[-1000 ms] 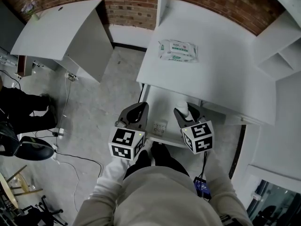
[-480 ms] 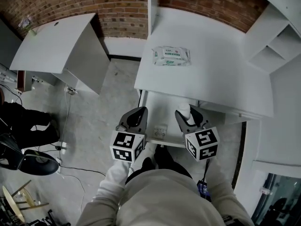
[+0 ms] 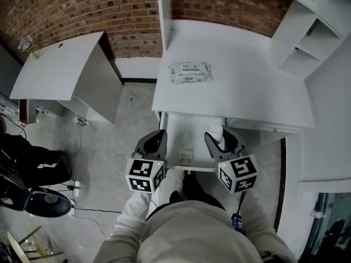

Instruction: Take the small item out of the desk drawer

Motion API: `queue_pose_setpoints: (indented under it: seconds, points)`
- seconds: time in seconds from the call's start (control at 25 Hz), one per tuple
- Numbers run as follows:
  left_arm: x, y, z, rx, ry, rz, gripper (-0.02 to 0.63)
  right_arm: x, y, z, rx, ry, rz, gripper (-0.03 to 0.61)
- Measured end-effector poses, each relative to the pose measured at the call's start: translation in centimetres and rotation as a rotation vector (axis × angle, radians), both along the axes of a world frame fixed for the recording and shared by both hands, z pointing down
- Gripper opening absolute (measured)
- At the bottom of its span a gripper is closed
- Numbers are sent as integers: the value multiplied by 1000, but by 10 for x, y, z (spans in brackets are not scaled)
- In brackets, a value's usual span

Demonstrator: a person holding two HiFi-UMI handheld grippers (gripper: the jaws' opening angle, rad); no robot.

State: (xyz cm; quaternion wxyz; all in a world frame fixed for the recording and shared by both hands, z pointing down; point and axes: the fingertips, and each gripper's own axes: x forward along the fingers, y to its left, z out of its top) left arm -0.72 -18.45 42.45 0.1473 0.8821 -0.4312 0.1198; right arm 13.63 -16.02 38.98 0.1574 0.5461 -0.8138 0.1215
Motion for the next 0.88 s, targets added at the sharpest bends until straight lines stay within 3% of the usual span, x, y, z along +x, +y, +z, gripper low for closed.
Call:
queue_pose_setpoints:
  seconds: [0.56, 0.88]
  points:
    - [-2, 18, -12, 42, 5, 24, 17, 24, 31, -25, 89, -41, 127, 199]
    - [-4, 25, -15, 37, 9, 24, 17, 21, 37, -27, 103, -42, 132, 198]
